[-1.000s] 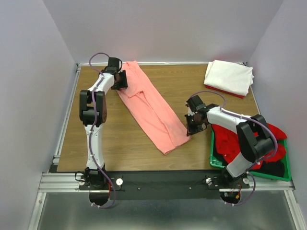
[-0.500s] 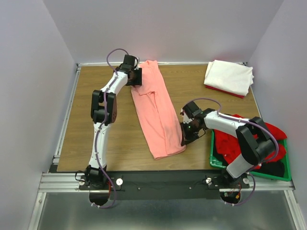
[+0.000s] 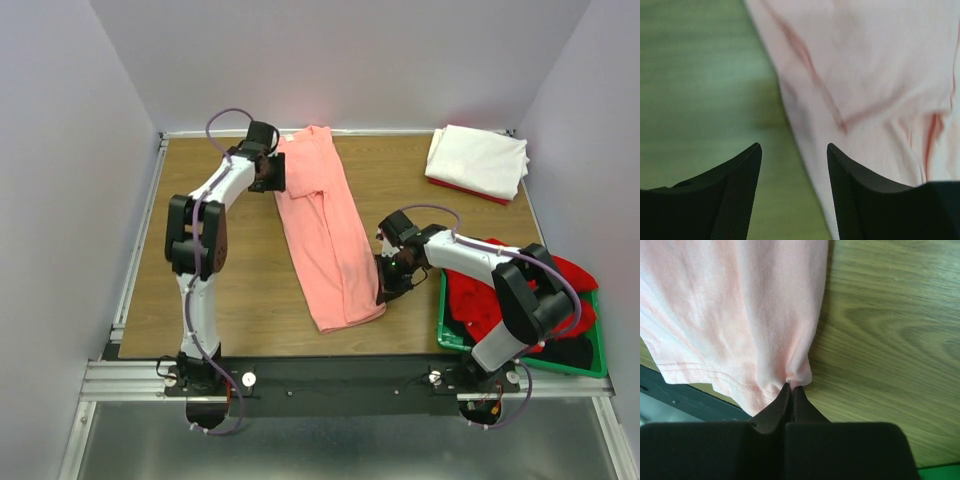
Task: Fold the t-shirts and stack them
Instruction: Fold the tshirt
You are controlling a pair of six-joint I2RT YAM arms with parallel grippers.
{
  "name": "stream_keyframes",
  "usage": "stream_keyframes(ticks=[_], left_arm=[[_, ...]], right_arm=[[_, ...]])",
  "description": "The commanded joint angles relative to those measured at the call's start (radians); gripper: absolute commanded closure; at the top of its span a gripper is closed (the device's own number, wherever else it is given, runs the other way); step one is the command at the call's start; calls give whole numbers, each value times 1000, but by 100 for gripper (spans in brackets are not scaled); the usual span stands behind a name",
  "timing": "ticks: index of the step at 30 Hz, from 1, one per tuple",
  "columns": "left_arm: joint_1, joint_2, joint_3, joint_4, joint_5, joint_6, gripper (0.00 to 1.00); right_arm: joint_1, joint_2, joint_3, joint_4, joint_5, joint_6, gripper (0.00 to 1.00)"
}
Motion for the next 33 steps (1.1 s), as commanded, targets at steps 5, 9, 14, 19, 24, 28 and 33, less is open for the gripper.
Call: stream_keyframes(ticks=[5,9,14,19,24,28,33], left_arm=[[-134,-595,-606,35,79,-168,38],[-286,-692,-801,55,190,-267,38],[-424,-728,-922,92,294,-342,38],[-543,-725,-974,97,319,-383,38],[-617,-755,-1046,121,324,-466,40],[-653,-782,-1097,137,299,-523,43],[-657,-788,-1123,172,264,-546,43]], right_arm=[[6,21,45,-43,63,37,97],[6,21,50,-43,74,46,97],[6,30,61,-43,88,43,97],[8,25,61,-42,96,49,98],[6,1,41,-40,111,54,97],[6,-19,12,-37,116,60,98],[6,-28,-7,-31,114,55,97]])
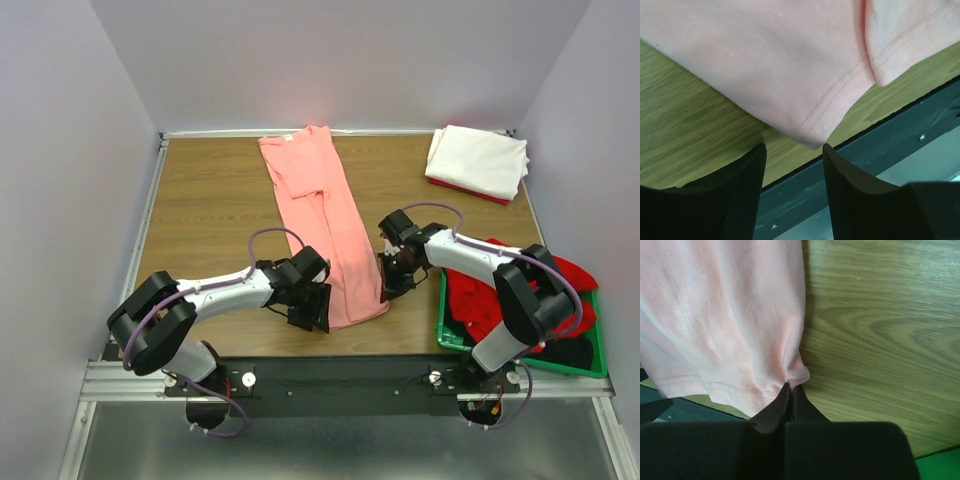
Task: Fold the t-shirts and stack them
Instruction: Fold the tshirt
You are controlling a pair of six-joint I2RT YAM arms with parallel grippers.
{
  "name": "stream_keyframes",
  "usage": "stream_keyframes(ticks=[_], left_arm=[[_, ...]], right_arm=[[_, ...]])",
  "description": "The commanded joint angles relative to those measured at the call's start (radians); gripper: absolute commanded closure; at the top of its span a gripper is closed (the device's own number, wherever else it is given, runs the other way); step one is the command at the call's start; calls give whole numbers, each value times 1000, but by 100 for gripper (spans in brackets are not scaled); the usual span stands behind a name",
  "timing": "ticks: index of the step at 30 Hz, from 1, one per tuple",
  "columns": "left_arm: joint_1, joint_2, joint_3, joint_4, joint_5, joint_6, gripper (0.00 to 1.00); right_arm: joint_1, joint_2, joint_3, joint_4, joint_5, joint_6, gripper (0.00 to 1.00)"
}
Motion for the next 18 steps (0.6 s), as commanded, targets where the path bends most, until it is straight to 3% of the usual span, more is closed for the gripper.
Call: stream_keyframes(ticks=[1,18], left_arm=[[-5,-17,-1,45,-33,-41,43],[5,-97,-25,41,-73,-80,45]], right_arm=[[7,-27,-26,1,28,10,98],[7,-30,-52,7,25,6,98]])
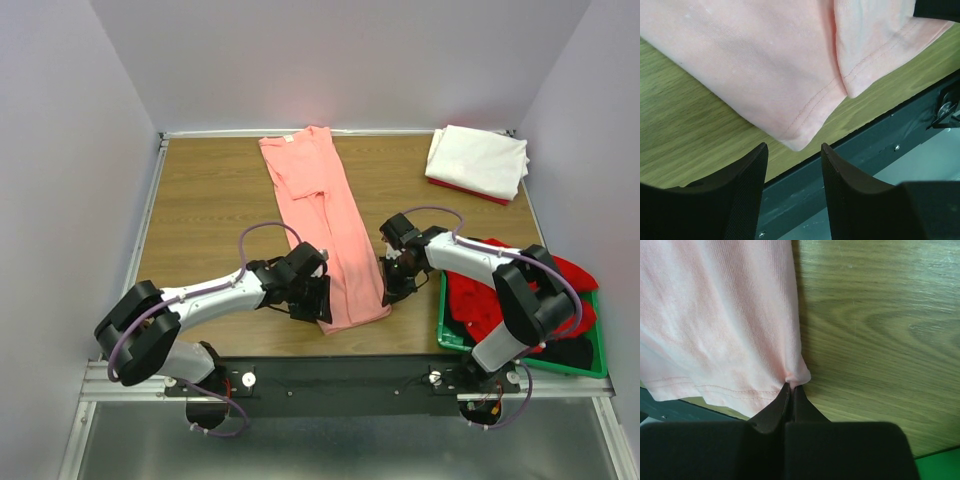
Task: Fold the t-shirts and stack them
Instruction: Fold the tshirt
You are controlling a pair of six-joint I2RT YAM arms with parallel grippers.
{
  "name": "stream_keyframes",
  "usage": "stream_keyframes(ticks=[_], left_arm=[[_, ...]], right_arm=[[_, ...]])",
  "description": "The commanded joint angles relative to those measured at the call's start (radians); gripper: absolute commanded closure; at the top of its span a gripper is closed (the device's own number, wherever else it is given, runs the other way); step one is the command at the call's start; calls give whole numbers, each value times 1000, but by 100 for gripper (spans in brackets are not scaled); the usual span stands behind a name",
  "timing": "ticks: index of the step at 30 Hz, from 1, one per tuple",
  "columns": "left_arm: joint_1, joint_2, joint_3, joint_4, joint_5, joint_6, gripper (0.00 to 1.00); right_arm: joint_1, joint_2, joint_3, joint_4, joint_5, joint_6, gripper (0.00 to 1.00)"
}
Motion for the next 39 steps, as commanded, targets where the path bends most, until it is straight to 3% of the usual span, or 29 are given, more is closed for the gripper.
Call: stream_keyframes(ticks=[1,22,30,33,37,39], left_arm=[[5,-1,-27,6,-27,-13,46],[5,89,-76,66,-13,19,51],[5,128,-74,86,8,41,66],[5,137,-73,96,21,45,77],[5,143,-77,101,25,47,100],[5,140,-79,95,24,44,100]], right_arm=[[7,-24,-20,-1,25,7,97],[7,-22,-33,6,16,8,98],[7,-36,-40,8,14,14,98],[7,-42,-43,6,12,17,98],[7,-65,-50,5,-3,32,98],[7,-71,-55,3,-9,40,98]])
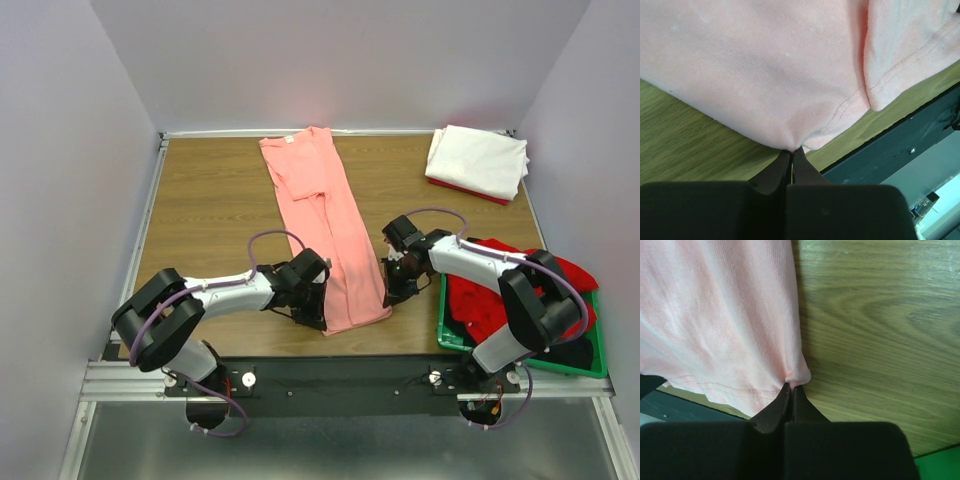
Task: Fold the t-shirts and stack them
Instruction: Fold the tshirt
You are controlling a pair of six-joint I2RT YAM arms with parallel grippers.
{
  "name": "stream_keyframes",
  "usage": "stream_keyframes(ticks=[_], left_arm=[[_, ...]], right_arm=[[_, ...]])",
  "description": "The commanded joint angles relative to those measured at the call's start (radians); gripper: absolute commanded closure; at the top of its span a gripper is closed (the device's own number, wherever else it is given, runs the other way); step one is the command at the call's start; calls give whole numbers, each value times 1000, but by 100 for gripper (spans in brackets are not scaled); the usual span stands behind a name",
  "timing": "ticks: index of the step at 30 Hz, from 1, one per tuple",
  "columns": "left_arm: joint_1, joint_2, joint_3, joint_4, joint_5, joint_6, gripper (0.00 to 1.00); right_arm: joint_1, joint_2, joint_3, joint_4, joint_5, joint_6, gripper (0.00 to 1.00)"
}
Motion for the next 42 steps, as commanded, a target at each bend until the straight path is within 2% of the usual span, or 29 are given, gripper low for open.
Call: stream_keyframes(ticks=[1,9,17,21,27,32,42], left_arm=[[1,20,-23,-31,-30,20,100],[3,-92,57,-158,-123,-21,100],[109,-152,166,-244,-182,19,100],[207,-172,158,-200,-156,54,100],[274,-129,192,-148,-151,97,100],[357,-102,207,-122,-182,127,100],[478,26,276,27,-131,177,100]], right_arm=[[7,-38,-22,-12,-13,29,99],[7,-100,52,-67,5,75,100],[8,-76,205,-96,78,94,100],[7,-19,283,-98,142,103,100],[7,115,447,-70,272,92,100],[7,235,601,-59,312,69,100],[4,438,842,-61,392,19,100]])
